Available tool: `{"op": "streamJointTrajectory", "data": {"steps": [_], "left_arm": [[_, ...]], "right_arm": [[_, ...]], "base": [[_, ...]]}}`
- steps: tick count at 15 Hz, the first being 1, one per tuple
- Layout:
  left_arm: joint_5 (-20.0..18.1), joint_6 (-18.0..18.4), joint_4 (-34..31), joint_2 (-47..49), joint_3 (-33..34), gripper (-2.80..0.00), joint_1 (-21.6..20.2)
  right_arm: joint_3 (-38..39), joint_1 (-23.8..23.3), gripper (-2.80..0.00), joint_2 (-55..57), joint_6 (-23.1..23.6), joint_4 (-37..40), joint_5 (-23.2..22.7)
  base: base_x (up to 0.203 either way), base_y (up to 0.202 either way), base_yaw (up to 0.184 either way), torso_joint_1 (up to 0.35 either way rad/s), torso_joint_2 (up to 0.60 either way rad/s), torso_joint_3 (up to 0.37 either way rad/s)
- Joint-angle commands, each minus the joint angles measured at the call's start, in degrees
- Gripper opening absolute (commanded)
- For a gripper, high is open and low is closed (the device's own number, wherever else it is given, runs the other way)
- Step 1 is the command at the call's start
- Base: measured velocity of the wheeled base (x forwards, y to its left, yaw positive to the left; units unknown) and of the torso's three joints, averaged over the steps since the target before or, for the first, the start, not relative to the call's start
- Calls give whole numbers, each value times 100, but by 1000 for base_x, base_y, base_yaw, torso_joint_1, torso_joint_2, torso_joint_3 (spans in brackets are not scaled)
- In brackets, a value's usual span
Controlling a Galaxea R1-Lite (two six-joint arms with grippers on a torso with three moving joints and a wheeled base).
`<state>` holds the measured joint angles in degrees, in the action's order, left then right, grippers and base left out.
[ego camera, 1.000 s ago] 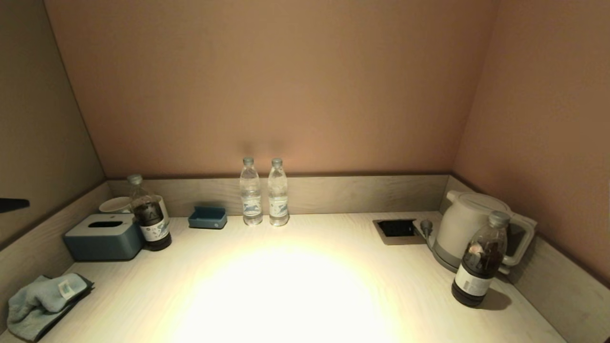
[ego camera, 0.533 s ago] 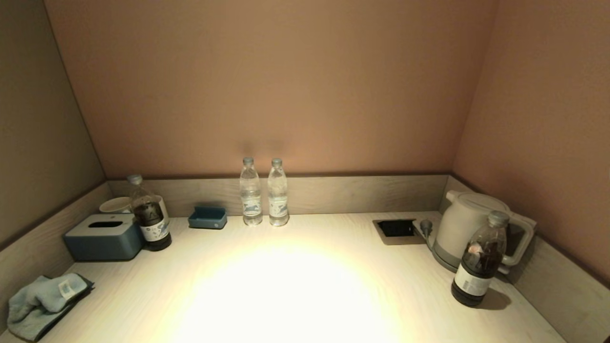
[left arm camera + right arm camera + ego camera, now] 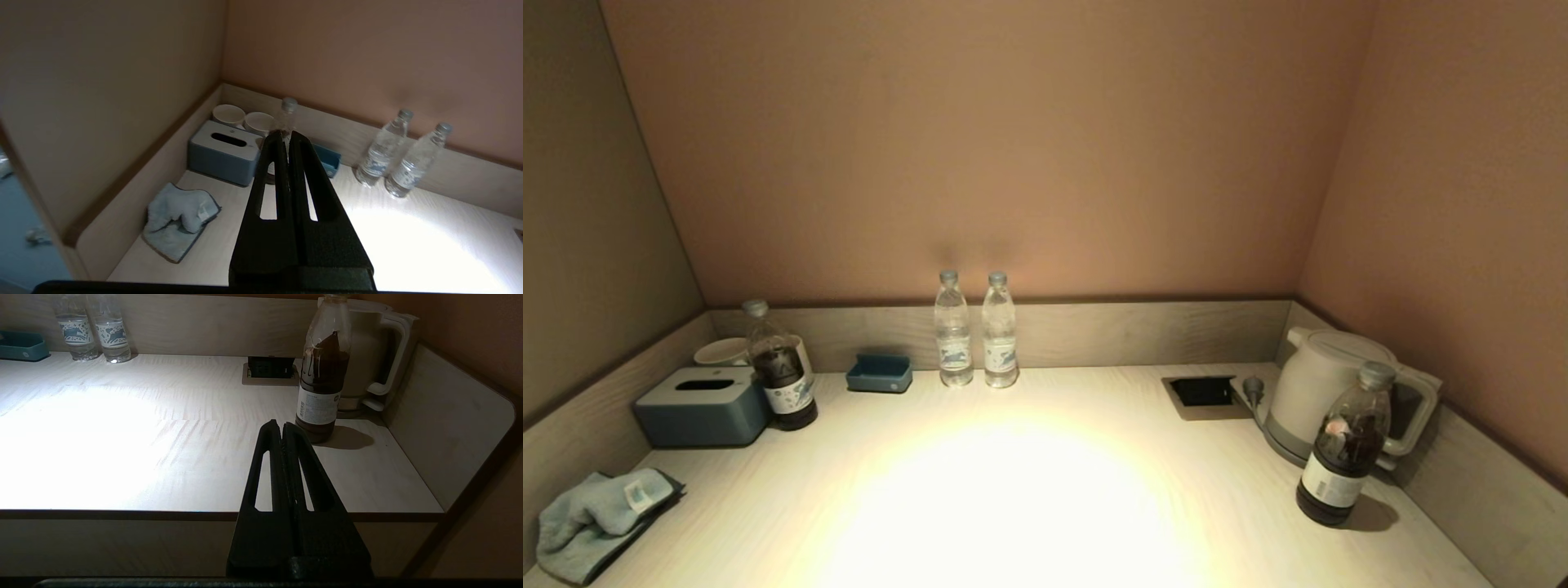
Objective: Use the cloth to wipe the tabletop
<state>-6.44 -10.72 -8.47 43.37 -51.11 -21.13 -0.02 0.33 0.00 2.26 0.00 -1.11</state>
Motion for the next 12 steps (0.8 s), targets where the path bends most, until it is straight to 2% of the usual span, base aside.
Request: {"op": "streamJointTrajectory", "data": {"steps": [1,4,6,8,10,12], "left_arm": [[110,0,-11,-551,96,-280,-5],[278,49,-45,-857,87,-280,89],[752,127,-49,-883,137,-280,202],[907,312,-54,-1070,196,-280,556],[1276,542,-166,-1398,256,-280,876],[1348,752,-255,-1776,419,-280,1114]], "right_arm": [[2,2,-280,0,3,0,-3],[2,2,-280,0,3,0,-3],[-3,2,-280,0,3,0,-3],[-3,2,-280,0,3,0,-3],[-6,2,-280,0,3,0,-3],[-6,2,-280,0,3,0,-3]], "base": [[0,0,0,0,0,0],[0,0,0,0,0,0],[0,0,0,0,0,0],[0,0,0,0,0,0],[0,0,0,0,0,0],[0,0,0,0,0,0]]}}
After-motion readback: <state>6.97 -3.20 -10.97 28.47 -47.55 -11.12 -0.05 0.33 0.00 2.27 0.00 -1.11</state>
